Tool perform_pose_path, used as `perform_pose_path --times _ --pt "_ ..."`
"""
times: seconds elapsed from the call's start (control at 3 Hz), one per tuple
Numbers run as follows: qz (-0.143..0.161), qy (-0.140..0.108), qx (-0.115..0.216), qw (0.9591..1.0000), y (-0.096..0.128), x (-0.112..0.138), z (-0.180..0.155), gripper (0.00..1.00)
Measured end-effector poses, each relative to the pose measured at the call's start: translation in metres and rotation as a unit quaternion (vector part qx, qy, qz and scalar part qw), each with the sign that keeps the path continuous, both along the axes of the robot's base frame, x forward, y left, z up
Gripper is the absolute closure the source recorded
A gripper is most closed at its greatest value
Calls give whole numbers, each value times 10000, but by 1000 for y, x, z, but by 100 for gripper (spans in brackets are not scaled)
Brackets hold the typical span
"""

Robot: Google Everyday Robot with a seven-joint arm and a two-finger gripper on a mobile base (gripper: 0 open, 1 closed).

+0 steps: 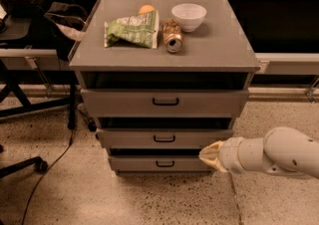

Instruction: Open middle drawer

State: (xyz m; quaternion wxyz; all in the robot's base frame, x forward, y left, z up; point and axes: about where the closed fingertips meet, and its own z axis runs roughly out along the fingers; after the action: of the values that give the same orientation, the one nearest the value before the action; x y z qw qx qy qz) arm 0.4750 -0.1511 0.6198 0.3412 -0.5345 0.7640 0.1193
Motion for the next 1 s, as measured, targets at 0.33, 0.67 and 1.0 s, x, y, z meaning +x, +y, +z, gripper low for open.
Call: perform_pose_path --times 0.33,0.67,1.0 --pt "-177 -83 116 9997 4 7 -6 100" --pt "-286 -201 152 9993 11 25 -15 100" --pt "-352 -455 -10 9983 16 56 -26 100"
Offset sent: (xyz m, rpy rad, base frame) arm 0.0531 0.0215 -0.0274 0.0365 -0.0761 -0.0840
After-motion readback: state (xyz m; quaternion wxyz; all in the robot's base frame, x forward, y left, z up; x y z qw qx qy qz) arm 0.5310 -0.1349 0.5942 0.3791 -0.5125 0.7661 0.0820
